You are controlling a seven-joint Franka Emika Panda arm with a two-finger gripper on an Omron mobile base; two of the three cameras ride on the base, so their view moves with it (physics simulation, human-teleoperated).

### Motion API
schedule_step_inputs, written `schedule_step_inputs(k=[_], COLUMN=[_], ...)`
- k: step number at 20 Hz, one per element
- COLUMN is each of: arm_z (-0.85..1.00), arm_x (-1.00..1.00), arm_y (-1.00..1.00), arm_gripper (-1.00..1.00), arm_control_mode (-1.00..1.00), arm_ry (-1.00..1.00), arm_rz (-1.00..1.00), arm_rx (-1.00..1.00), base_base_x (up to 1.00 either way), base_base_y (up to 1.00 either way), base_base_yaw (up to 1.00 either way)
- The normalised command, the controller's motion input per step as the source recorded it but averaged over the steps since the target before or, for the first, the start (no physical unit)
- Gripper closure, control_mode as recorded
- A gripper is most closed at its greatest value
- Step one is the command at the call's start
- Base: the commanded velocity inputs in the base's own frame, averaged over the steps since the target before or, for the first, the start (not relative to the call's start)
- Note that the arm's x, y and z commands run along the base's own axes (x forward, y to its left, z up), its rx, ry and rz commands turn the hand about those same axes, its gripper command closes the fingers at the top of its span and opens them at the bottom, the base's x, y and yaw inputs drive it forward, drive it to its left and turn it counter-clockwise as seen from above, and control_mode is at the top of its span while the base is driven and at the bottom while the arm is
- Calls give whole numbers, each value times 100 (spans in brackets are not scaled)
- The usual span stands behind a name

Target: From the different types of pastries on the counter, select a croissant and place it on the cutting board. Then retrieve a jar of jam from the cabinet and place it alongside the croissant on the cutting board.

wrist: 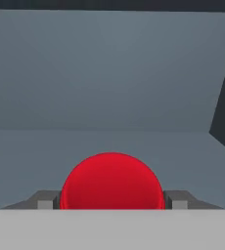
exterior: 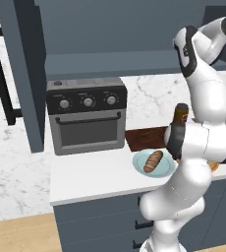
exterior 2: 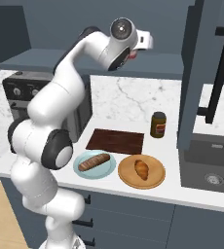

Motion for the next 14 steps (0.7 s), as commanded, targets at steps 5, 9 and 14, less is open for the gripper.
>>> schedule_step_inputs(k=[5,9,14], arm_z=[0,0,0], arm_x=[-69,-71,-75], arm_y=[0,0,0], arm_gripper=[100,100,100], arm_control_mode=[-100,-100,-100], arm_ry=[0,-1,-2], arm_rz=[0,0,0], arm_rx=[-1,-1,-1], base_base_x=[0,0,0], base_base_y=[0,0,0], base_base_yaw=[0,0,0])
